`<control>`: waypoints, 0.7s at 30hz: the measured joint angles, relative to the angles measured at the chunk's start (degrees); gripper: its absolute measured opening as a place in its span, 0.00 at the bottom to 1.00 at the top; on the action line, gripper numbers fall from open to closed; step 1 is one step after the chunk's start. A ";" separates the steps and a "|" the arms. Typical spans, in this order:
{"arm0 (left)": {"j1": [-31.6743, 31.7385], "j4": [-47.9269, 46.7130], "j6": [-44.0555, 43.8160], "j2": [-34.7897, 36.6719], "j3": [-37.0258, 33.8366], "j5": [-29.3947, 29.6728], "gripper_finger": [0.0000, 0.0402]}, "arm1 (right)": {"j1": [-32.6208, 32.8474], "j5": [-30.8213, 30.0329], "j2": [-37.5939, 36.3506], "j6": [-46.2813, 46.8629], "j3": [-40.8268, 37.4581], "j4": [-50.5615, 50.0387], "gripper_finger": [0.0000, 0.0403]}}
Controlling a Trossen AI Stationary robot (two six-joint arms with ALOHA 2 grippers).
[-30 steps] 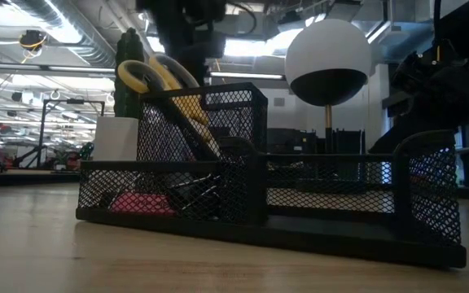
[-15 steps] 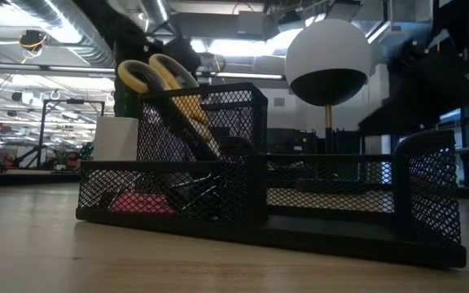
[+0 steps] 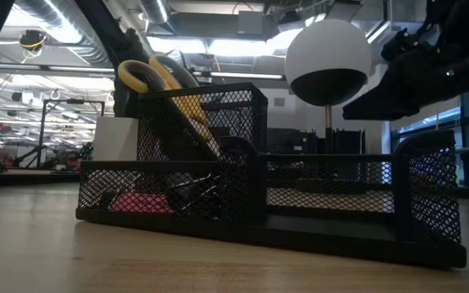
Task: Pick and place office supplies into organizer
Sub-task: Put the pink sticky notes into the mesh desk organizer
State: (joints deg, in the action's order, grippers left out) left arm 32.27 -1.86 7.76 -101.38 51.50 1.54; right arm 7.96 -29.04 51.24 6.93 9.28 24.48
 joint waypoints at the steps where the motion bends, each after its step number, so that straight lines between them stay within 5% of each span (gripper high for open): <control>1: -0.06 0.52 -0.44 0.24 -0.02 0.00 0.14 | -0.23 0.00 0.00 -0.02 0.00 -0.06 0.59; 14: -2.20 1.43 -2.50 1.07 0.07 -4.04 0.14 | -2.87 0.13 0.00 -3.23 0.00 -0.25 0.59; 21: -3.91 -1.81 -3.31 1.07 0.07 1.59 0.14 | -4.00 0.11 0.00 -4.41 0.00 -0.25 0.59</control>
State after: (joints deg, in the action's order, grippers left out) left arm 28.36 -3.67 4.44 -100.31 51.57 3.13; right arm 3.96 -28.92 51.24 2.52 9.28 24.23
